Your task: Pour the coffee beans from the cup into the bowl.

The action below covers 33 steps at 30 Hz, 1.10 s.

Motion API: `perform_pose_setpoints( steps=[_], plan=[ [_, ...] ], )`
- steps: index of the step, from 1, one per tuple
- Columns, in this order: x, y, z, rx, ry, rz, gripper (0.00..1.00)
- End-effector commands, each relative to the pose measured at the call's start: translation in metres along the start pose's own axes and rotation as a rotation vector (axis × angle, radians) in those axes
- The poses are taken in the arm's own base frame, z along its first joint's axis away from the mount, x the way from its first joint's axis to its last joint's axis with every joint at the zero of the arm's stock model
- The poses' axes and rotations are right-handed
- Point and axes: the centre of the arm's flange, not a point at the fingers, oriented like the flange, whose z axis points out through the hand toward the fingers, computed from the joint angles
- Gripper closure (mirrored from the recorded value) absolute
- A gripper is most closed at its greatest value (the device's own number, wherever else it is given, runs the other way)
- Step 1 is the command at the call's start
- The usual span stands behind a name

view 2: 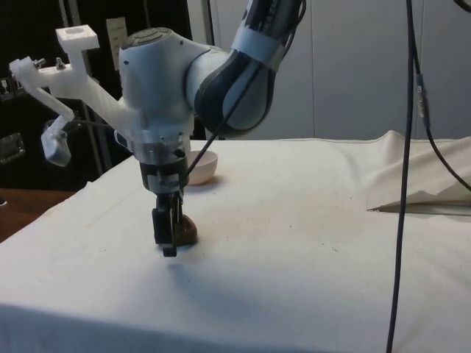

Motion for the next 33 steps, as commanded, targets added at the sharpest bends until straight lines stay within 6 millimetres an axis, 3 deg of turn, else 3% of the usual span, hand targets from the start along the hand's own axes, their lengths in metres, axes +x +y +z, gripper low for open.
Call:
perform_pose_setpoints(
  steps=[1,13,27,28,29,31,33],
  plan=[
    [0.0009,0.0007,-0.0001,-0.013,0.001,0.000,0.00],
    [0.0022,-0.0027,-0.0023,-0.027,0.010,-0.010,0.02],
    [0.0028,-0.0038,-0.0025,-0.028,0.011,-0.013,0.81],
    [0.0016,-0.0041,-0.0016,-0.015,0.008,-0.015,0.90],
    [0.0028,-0.0038,-0.0025,-0.028,0.011,-0.013,0.90],
    [0.0025,-0.0038,-0.0023,-0.026,0.010,-0.013,1.00],
    [0.0022,-0.0039,-0.0022,-0.023,0.009,-0.013,1.00]
  ],
)
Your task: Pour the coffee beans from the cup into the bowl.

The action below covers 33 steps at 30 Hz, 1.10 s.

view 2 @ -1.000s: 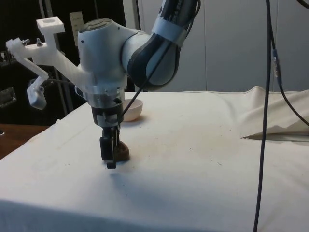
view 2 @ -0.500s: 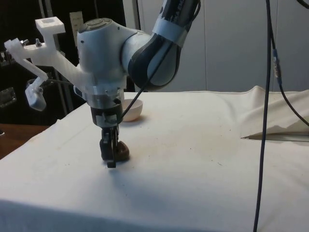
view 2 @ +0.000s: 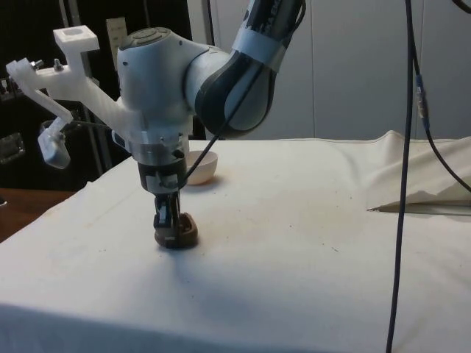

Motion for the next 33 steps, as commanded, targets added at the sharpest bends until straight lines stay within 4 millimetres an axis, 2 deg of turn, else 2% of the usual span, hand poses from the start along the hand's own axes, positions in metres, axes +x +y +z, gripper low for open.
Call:
perform_pose_setpoints(
  steps=[1,27,33],
  plan=[
    [0.0006,0.0002,-0.0006,-0.007,0.002,0.001,1.00],
    [0.0006,0.0001,-0.0001,0.000,0.001,-0.005,1.00],
    [0.0026,0.0053,-0.0075,0.007,0.009,0.004,1.00]
  ],
)
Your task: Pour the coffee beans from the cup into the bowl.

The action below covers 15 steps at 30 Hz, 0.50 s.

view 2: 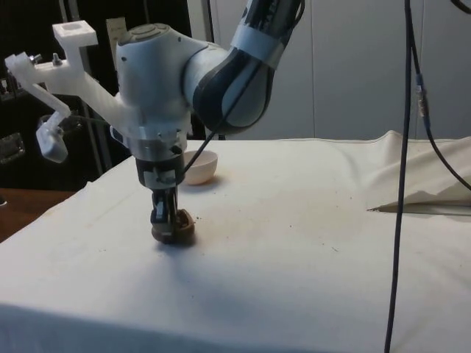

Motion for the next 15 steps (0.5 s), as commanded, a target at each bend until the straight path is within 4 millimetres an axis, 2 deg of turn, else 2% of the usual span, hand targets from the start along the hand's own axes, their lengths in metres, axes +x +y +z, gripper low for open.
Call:
perform_pose_setpoints(
  steps=[1,6,7,12,15],
  plan=[
    [-0.001,0.001,-0.003,0.010,-0.001,0.001,1.00],
    [0.004,0.008,-0.019,0.005,0.012,0.012,1.00],
    [0.005,0.008,-0.015,-0.006,0.019,0.009,1.00],
    [0.008,0.018,-0.033,0.000,0.023,0.027,1.00],
    [0.010,0.021,-0.036,-0.013,0.033,0.031,1.00]
  ],
)
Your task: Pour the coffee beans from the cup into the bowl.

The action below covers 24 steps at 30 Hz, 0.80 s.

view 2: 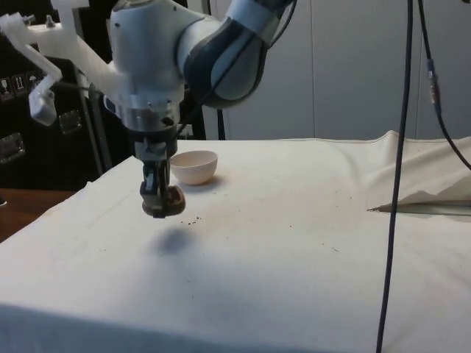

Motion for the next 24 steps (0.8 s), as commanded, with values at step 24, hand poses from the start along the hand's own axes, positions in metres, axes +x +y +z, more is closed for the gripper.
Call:
perform_pose_setpoints(
  steps=[24],
  plan=[
    [0.017,0.049,-0.051,0.032,0.023,0.047,1.00]
  ],
)
